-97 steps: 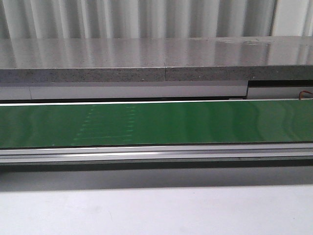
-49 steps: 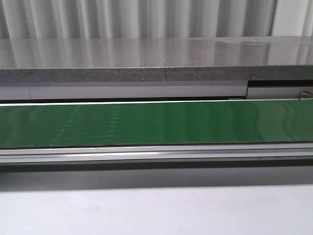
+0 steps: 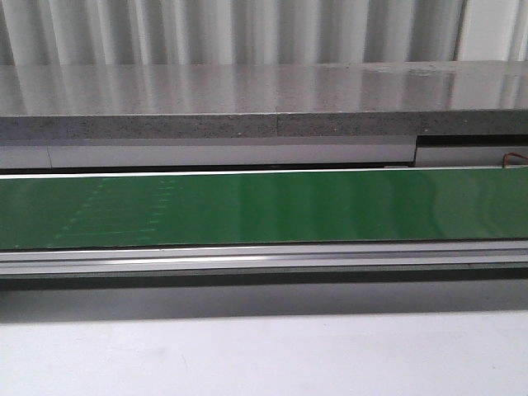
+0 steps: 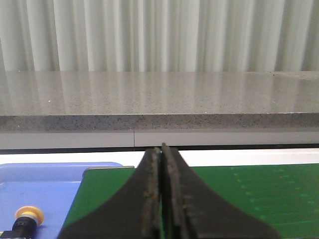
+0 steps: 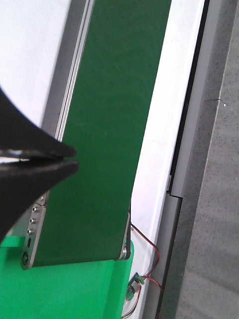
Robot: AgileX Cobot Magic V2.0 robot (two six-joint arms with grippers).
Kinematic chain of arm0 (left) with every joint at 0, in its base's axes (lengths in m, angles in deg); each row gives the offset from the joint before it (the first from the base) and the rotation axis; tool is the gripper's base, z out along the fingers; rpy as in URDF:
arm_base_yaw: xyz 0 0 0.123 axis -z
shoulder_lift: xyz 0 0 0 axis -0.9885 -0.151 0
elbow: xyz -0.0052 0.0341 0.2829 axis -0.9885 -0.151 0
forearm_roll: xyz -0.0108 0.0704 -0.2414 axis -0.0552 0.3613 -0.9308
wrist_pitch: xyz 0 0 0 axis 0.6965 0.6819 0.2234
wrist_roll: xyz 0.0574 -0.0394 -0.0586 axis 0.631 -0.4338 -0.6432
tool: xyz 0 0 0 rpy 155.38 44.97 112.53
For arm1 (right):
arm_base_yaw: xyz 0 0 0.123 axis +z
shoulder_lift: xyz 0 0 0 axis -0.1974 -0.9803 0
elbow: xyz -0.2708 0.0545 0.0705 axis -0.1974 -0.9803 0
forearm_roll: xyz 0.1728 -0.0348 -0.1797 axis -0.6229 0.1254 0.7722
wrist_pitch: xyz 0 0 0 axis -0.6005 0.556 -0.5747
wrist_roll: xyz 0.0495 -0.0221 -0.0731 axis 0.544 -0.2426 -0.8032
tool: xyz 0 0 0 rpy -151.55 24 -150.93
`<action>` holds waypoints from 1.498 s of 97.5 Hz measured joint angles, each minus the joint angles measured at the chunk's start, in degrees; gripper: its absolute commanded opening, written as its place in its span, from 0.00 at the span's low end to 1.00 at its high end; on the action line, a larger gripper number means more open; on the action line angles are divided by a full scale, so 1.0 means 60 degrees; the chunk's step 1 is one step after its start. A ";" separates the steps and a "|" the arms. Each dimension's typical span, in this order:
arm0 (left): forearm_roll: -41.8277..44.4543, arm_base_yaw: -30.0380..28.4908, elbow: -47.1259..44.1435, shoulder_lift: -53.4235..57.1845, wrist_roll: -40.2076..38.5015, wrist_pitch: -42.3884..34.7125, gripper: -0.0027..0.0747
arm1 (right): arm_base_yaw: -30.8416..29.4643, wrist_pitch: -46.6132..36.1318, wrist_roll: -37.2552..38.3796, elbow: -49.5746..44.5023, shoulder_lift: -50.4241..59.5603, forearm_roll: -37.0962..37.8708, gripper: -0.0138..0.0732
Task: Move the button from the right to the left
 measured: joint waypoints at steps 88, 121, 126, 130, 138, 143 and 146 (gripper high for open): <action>0.0000 0.0000 0.0000 0.0000 -0.0015 0.0000 0.01 | 0.0258 -0.1029 0.1297 -0.1387 0.1493 0.0873 0.08; 0.0000 0.0000 0.0000 0.0000 -0.0015 0.0000 0.01 | 0.0984 -0.3174 0.3846 -0.3827 0.3591 0.2545 0.08; 0.0000 0.0000 0.0000 0.0000 -0.0015 0.0000 0.01 | 0.1001 -0.3447 0.3891 -0.4134 0.3829 0.2543 0.08; 0.0000 0.0000 0.0000 0.0000 -0.0015 0.0000 0.01 | 0.1001 -0.3581 0.3929 -0.4371 0.3987 0.2548 0.08; 0.0000 0.0000 0.0000 0.0000 -0.0015 0.0000 0.01 | 0.1001 -0.3893 0.3952 -0.4733 0.4072 0.2564 0.08; 0.0000 0.0000 0.0000 0.0000 -0.0015 0.0000 0.01 | 0.1001 -0.4079 0.3974 -0.4950 0.4088 0.2564 0.08; 0.0000 0.0000 0.0000 0.0000 -0.0015 0.0000 0.01 | 0.1001 -0.4164 0.3974 -0.5042 0.4092 0.2564 0.08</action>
